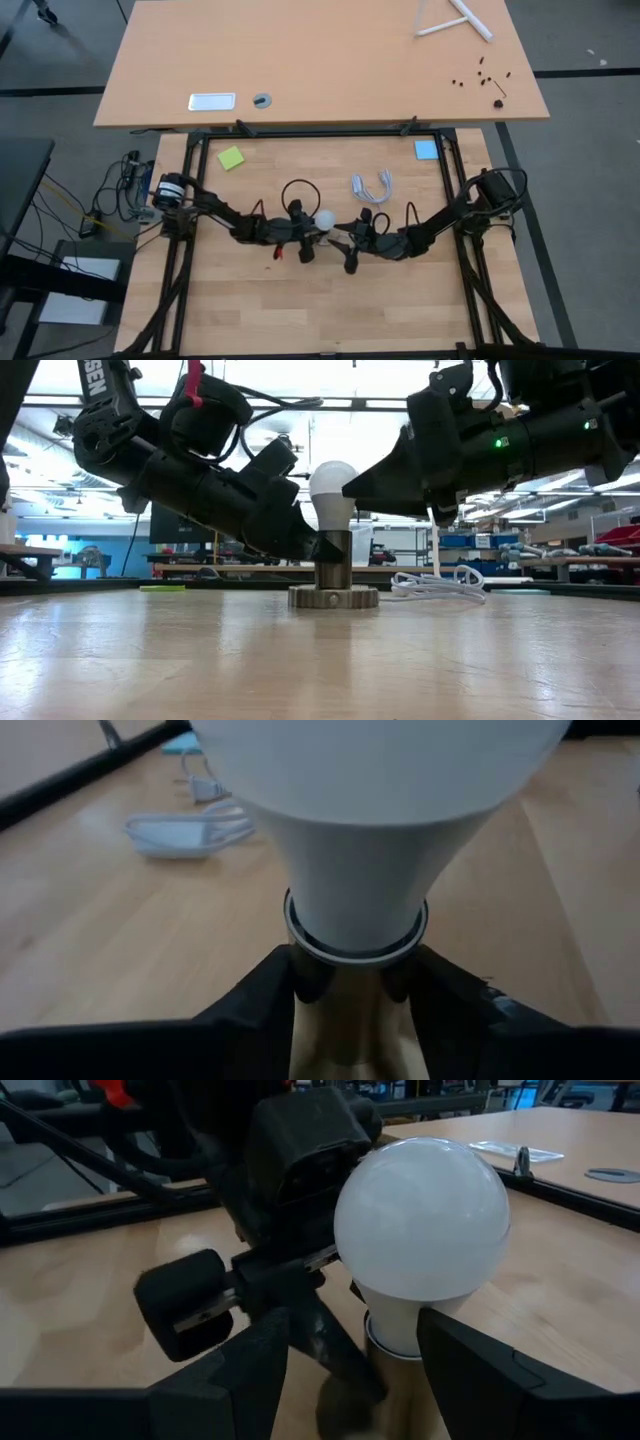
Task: Screw lightbulb
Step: Remove the lightbulb from the lamp
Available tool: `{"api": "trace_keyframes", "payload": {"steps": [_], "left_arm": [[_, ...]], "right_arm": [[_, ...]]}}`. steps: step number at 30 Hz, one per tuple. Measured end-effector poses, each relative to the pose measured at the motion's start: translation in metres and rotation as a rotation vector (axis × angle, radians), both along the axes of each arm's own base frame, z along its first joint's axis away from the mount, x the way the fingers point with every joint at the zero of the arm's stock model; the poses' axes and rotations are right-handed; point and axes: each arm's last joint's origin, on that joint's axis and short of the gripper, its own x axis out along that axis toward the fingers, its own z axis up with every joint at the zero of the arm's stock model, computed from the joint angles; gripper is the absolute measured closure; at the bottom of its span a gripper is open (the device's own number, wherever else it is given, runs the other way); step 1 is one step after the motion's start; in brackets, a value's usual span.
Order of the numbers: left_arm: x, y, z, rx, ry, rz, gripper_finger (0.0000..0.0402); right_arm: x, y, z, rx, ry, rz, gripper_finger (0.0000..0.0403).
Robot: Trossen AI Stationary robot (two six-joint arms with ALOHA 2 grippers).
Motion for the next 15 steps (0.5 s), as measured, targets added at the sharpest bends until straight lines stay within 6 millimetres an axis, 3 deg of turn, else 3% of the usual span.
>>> {"api": "trace_keyframes", "payload": {"steps": [6, 15], "left_arm": [[-0.003, -0.008, 0.021, 0.039, -0.043, -0.04, 0.0251], [-0.012, -0.014, 0.056, 0.002, -0.102, -0.087, 0.0251]], "right_arm": [[-0.004, 0.004, 0.019, 0.017, -0.062, 0.015, 0.0157], [-0.007, 0.008, 0.037, -0.028, -0.112, -0.038, 0.0083]]}}
